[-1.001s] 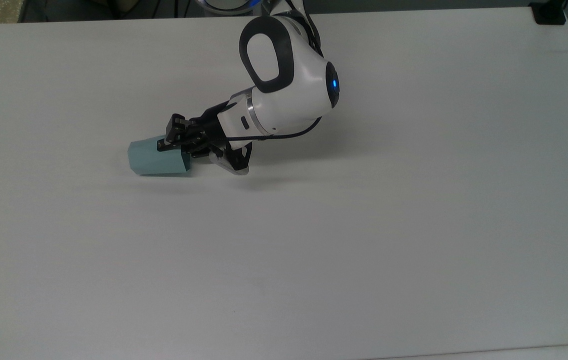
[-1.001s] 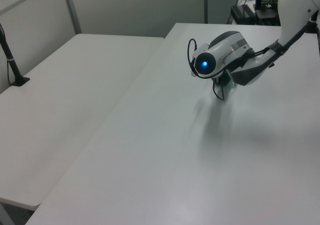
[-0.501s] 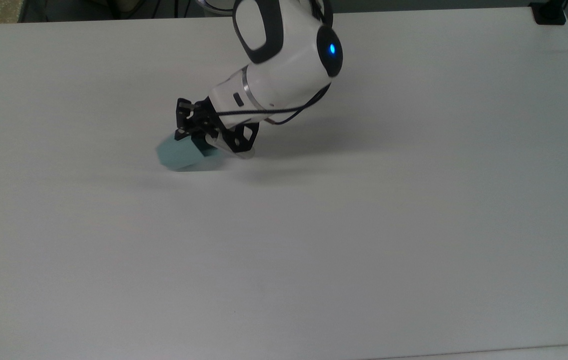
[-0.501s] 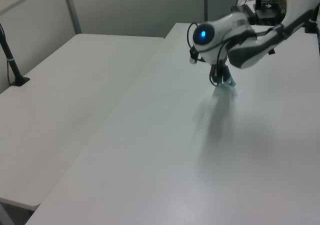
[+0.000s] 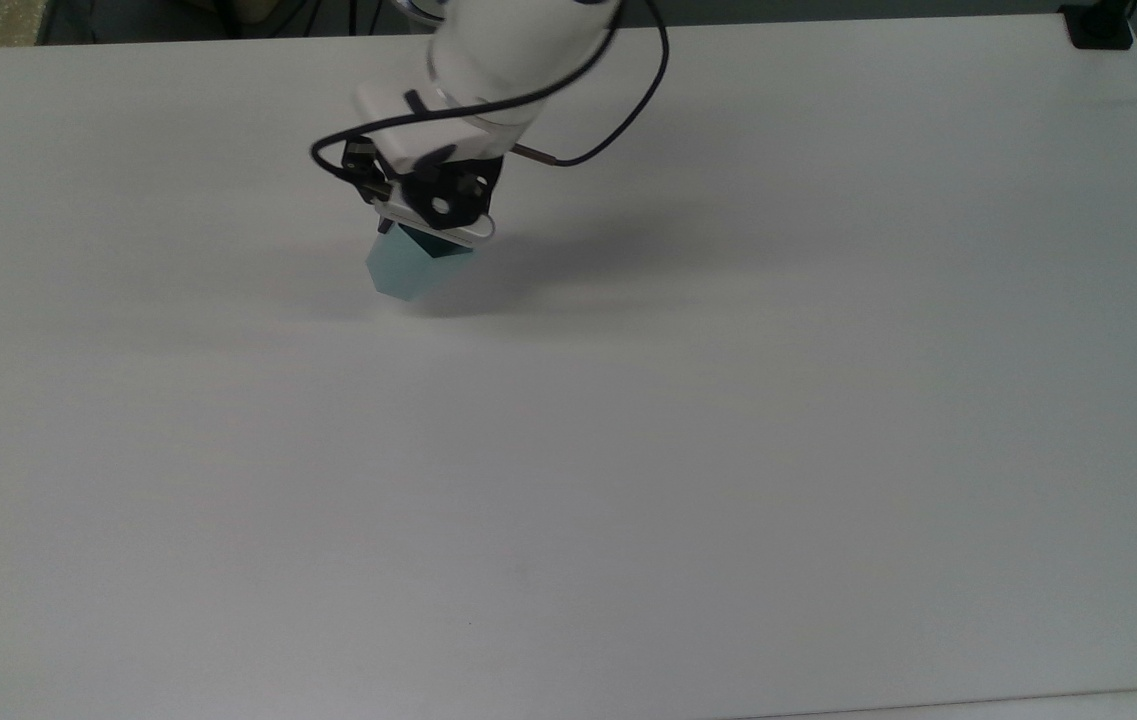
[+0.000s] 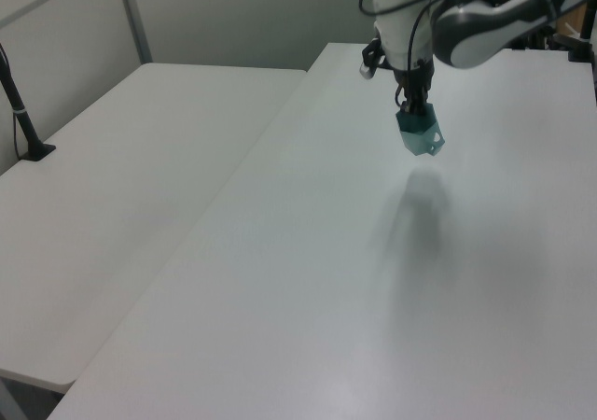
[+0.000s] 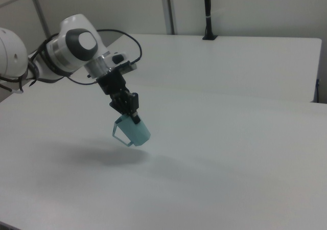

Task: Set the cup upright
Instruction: 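Lift and rotate the held cup so its base points down, then lower the upright cup onto the table and open the gripper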

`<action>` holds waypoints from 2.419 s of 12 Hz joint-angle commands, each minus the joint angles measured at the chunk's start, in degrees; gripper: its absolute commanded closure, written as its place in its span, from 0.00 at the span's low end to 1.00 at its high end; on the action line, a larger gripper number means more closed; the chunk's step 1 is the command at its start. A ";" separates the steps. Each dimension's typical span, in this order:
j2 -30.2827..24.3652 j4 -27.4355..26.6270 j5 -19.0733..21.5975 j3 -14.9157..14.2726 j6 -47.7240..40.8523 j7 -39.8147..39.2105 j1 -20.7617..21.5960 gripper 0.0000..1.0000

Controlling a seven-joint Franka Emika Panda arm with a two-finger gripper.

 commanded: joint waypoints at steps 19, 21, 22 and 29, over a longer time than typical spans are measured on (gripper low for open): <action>-2.77 -12.27 30.60 0.19 19.34 -12.34 -8.28 1.00; -2.25 -11.57 31.39 0.19 19.25 -12.26 -8.55 0.99; -2.24 -11.57 31.48 0.19 19.08 -12.25 -8.63 0.77; -4.00 -10.87 31.31 0.19 18.02 -13.13 -8.37 0.00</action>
